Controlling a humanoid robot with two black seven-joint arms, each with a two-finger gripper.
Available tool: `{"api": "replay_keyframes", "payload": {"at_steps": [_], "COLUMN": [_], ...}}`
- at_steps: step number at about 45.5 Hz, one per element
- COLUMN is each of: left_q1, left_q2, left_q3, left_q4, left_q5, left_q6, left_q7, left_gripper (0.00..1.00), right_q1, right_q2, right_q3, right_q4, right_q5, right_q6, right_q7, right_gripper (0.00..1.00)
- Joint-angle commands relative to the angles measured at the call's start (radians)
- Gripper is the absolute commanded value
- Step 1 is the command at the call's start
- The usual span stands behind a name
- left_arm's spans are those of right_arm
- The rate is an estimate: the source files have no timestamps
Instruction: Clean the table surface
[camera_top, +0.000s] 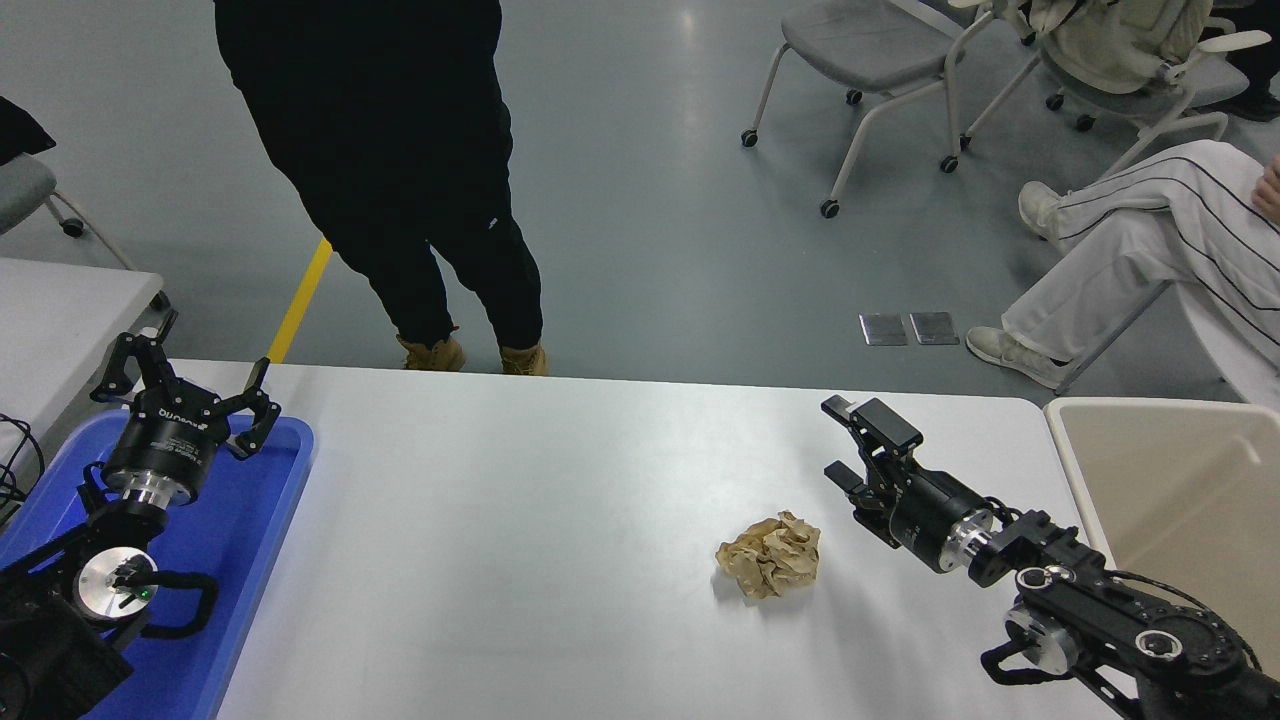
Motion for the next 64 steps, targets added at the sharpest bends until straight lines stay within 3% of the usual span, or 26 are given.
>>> {"api": "replay_keyframes", "payload": {"at_steps": [1,13,26,39,53,64], "left_q1": [0.000,0.000,-0.001,0.000,0.000,-0.001], "left_q2": [0.000,0.000,0.000,0.000,0.000,0.000], "left_q3": [0.000,0.000,0.000,0.000,0.000,0.000], "left_q4": [0.000,0.000,0.000,0.000,0.000,0.000], "left_q5": [0.000,0.000,0.000,0.000,0.000,0.000], "left_q6": [0.000,-0.001,-0.001,-0.001,-0.001,-0.001], "left_q7": [0.000,0.000,0.000,0.000,0.000,0.000], "left_gripper": [1.00,1.00,1.00,1.00,1.00,1.00], "right_q1": [0.029,0.069,0.247,0.428,0.436,0.436], "right_q2": [-0.139,-0.215,-0.203,-0.044,0.168,0.226], "right_q3": [-0.081,-0.261,-0.534,-0.767,-0.862,-0.917], "right_q4": [0.105,0.144,0.134,0.016,-0.209,-0.298], "right_q5": [-0.080,-0.293,-0.383,-0.370,-0.387,-0.486], "right_q6": [-0.006,-0.040,-0.113,-0.143,-0.186,-0.268], "right_q7": [-0.006,-0.003,-0.004,-0.009,-0.003,0.007], "right_gripper": [1.00,1.00,1.00,1.00,1.00,1.00]}}
